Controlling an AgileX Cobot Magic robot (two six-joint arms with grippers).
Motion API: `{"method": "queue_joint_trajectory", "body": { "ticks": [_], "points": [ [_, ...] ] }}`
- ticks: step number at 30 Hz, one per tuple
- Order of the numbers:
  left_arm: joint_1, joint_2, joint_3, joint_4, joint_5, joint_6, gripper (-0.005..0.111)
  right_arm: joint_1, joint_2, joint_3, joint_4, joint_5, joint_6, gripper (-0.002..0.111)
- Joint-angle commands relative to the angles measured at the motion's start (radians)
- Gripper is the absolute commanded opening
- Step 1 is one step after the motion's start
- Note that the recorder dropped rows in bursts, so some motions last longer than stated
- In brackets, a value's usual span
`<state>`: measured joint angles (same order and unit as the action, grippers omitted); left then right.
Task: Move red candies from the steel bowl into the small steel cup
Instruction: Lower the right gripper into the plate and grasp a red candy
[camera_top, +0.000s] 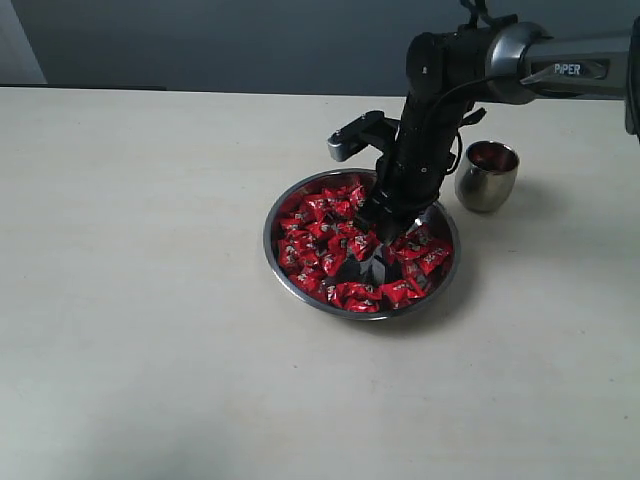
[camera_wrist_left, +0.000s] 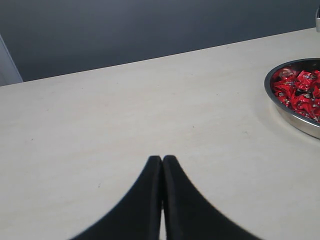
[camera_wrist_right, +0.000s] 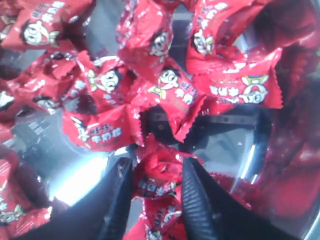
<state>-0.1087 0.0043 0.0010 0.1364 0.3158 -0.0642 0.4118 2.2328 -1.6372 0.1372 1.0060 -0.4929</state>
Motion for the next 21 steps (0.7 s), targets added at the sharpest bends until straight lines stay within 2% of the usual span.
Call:
{"method": "queue_joint_trajectory", "body": {
  "ticks": [1,4,6,10,21],
  "points": [
    [-0.003,-0.004,-0.001,-0.001,-0.006,-0.004,0.000,-0.004,0.014,-0.003,-0.013,-0.007,-0.001,0.034],
    [-0.003,-0.004,-0.001,-0.001,-0.006,-0.004,0.000,-0.004,0.016,-0.003,-0.013,-0.002,-0.001,0.034],
    [-0.003,-0.004,-0.001,-0.001,-0.006,-0.004,0.000,-0.004,0.016,-0.003,-0.013,0.005,-0.001,0.028],
    [-0.003,-0.004,-0.001,-0.001,-0.006,-0.004,0.000,-0.004,0.016,-0.003,-0.013,0.007,-0.001,-0.001],
    [-0.003,-0.004,-0.001,-0.001,-0.006,-0.004,0.000,-0.004,-0.043,-0.003,-0.009,0.011,0.001,-0.001]
  ]
}}
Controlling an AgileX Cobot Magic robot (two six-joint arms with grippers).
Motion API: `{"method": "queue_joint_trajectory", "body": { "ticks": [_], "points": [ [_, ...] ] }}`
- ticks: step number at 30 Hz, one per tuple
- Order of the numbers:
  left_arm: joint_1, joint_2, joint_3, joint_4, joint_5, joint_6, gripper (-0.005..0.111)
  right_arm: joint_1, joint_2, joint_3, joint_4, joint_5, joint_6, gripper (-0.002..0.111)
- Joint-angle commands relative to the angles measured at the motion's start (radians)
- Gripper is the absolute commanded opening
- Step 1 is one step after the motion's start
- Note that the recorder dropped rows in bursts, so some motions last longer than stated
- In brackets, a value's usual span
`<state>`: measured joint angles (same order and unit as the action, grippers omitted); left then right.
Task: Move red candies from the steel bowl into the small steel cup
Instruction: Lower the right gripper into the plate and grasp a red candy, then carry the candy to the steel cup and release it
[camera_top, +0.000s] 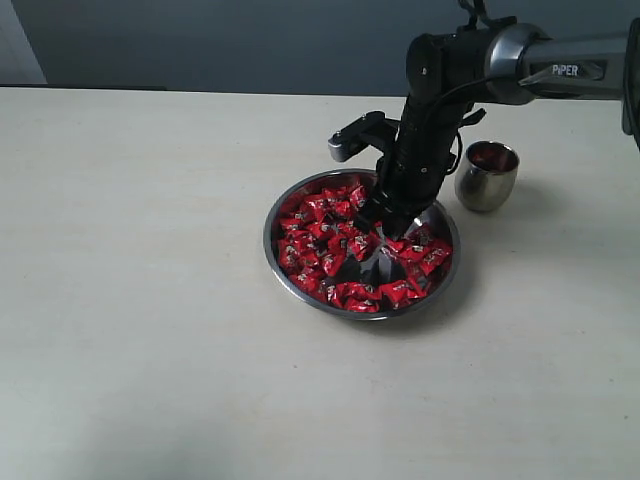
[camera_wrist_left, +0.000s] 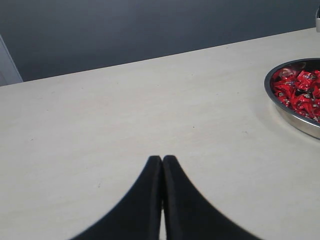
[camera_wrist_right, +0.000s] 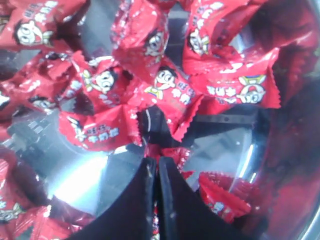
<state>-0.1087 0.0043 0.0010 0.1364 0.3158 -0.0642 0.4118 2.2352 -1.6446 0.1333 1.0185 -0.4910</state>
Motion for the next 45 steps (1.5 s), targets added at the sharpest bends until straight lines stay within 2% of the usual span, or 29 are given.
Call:
{"method": "queue_joint_trajectory", "body": {
  "ticks": [1,11,20,26,38,43,45],
  "points": [
    [-0.003,-0.004,-0.001,-0.001,-0.006,-0.004,0.000,-0.004,-0.058,0.004,-0.005,-0.010,-0.001,-0.001],
    [-0.003,-0.004,-0.001,-0.001,-0.006,-0.004,0.000,-0.018,-0.206,0.004,-0.081,-0.099,0.032,-0.001],
    [-0.003,-0.004,-0.001,-0.001,-0.006,-0.004,0.000,-0.205,-0.236,0.004,-0.102,-0.132,0.110,-0.001],
    [-0.003,-0.004,-0.001,-0.001,-0.006,-0.004,0.000,-0.269,-0.236,0.004,-0.034,-0.166,0.110,-0.001],
    [-0.003,-0.004,-0.001,-0.001,-0.006,-0.004,0.000,-0.272,-0.236,0.004,-0.041,-0.175,0.110,-0.001],
    [-0.003,-0.004,-0.001,-0.001,-0.006,-0.004,0.000,-0.272,-0.236,0.004,-0.052,-0.163,0.110,0.021],
    [-0.003,-0.004,-0.001,-0.001,-0.006,-0.004,0.000,-0.272,-0.236,0.004,-0.052,-0.163,0.110,0.021]
  ]
}}
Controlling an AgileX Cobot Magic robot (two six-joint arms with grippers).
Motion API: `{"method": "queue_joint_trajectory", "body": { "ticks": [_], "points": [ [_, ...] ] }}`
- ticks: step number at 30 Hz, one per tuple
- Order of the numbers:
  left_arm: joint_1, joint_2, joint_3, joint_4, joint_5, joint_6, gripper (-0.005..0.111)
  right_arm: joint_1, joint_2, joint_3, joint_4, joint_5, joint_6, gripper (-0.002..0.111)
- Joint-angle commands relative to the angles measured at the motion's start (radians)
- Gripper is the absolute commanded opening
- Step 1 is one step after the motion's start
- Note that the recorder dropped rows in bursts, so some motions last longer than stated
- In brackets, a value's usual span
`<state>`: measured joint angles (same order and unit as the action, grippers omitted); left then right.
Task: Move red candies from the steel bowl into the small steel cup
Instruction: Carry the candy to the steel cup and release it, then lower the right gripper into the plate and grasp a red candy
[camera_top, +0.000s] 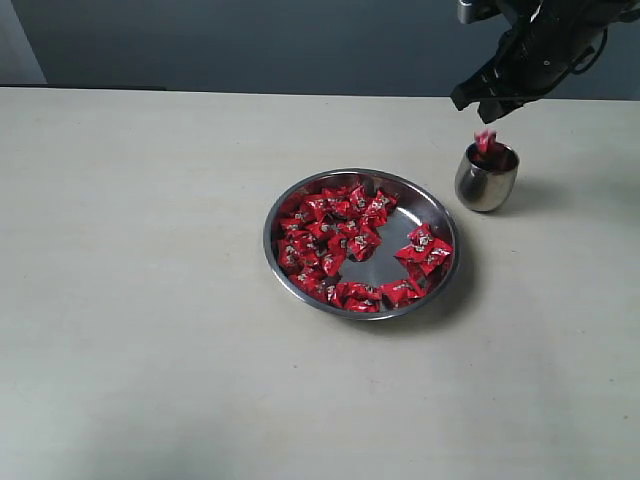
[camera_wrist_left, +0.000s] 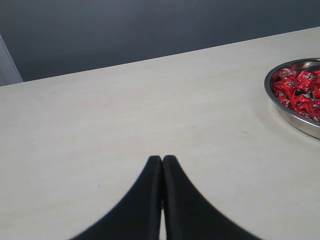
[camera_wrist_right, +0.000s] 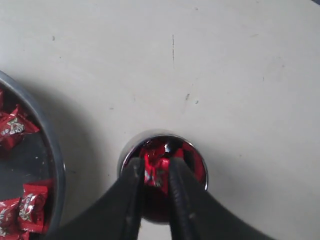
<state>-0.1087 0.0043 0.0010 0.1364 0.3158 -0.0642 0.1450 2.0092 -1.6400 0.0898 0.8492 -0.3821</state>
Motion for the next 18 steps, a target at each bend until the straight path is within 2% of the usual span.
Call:
{"method": "queue_joint_trajectory", "body": {
  "ticks": [1,6,11,14,18],
  "points": [
    [-0.003,-0.004,-0.001,-0.001,-0.006,-0.004,0.000,-0.005,-0.010,0.000,-0.008,0.008,0.001,0.021],
    [-0.003,-0.004,-0.001,-0.001,-0.006,-0.004,0.000,-0.005,-0.010,0.000,0.066,0.036,-0.023,0.021],
    [-0.003,-0.004,-0.001,-0.001,-0.006,-0.004,0.000,0.023,-0.010,0.000,0.287,0.134,-0.221,0.021],
    [-0.003,-0.004,-0.001,-0.001,-0.006,-0.004,0.000,0.068,-0.006,0.000,0.264,0.202,-0.225,0.021],
    [-0.003,-0.004,-0.001,-0.001,-0.006,-0.004,0.000,0.130,0.025,0.000,0.247,0.252,-0.225,0.032]
  ]
}}
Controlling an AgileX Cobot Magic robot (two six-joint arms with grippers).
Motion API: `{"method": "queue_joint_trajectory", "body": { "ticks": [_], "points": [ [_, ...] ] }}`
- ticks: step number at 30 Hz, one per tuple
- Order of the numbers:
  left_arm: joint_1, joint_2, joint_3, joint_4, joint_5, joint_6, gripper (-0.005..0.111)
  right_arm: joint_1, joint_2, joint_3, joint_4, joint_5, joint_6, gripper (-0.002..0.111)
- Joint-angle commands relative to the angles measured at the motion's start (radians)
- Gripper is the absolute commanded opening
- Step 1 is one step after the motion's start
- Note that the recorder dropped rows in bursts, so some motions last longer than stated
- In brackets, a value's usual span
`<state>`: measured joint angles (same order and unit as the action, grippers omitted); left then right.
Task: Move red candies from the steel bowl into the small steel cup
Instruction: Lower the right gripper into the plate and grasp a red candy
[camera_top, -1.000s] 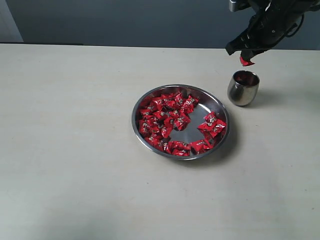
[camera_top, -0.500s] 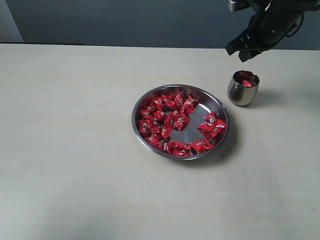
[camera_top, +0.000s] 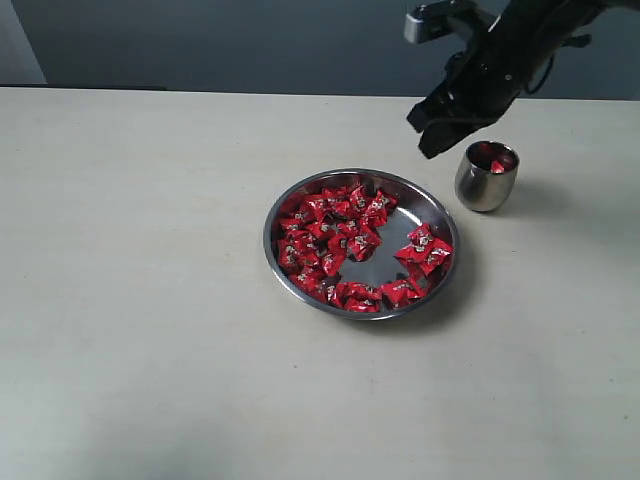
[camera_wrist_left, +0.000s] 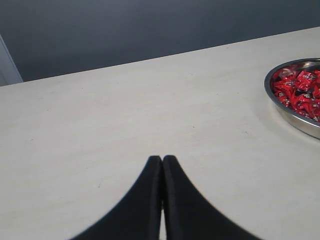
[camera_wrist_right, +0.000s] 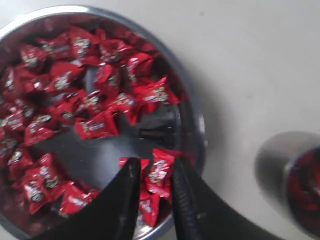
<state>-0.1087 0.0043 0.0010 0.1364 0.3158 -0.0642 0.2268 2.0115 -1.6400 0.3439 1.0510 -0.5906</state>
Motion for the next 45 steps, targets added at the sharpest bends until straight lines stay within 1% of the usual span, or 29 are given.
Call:
{"method": "queue_joint_trajectory", "body": {
  "ticks": [1,3,6,13,35,37,40,43,45],
  "points": [
    [-0.003,-0.004,-0.001,-0.001,-0.006,-0.004,0.000,0.063,0.035,0.000,-0.018,0.064,-0.017,0.035],
    [-0.003,-0.004,-0.001,-0.001,-0.006,-0.004,0.000,0.093,0.065,0.000,-0.067,0.093,-0.017,0.038],
    [-0.003,-0.004,-0.001,-0.001,-0.006,-0.004,0.000,0.118,0.108,0.000,-0.135,0.126,0.019,0.038],
    [-0.003,-0.004,-0.001,-0.001,-0.006,-0.004,0.000,0.125,0.168,0.000,-0.145,0.151,0.045,0.038],
    [-0.003,-0.004,-0.001,-0.001,-0.006,-0.004,0.000,0.125,0.235,0.000,-0.156,0.119,0.045,0.038],
    [-0.003,-0.004,-0.001,-0.001,-0.006,-0.004,0.000,0.125,0.235,0.000,-0.156,0.111,0.045,0.034],
    [-0.003,-0.004,-0.001,-0.001,-0.006,-0.004,0.000,0.125,0.235,0.000,-0.156,0.091,0.045,0.017],
    [-0.003,-0.004,-0.001,-0.001,-0.006,-0.004,0.000,0.125,0.235,0.000,-0.156,0.073,0.045,0.004],
    [-0.003,-0.004,-0.001,-0.001,-0.006,-0.004,0.000,0.125,0.235,0.000,-0.156,0.068,0.045,-0.001]
  ]
}}
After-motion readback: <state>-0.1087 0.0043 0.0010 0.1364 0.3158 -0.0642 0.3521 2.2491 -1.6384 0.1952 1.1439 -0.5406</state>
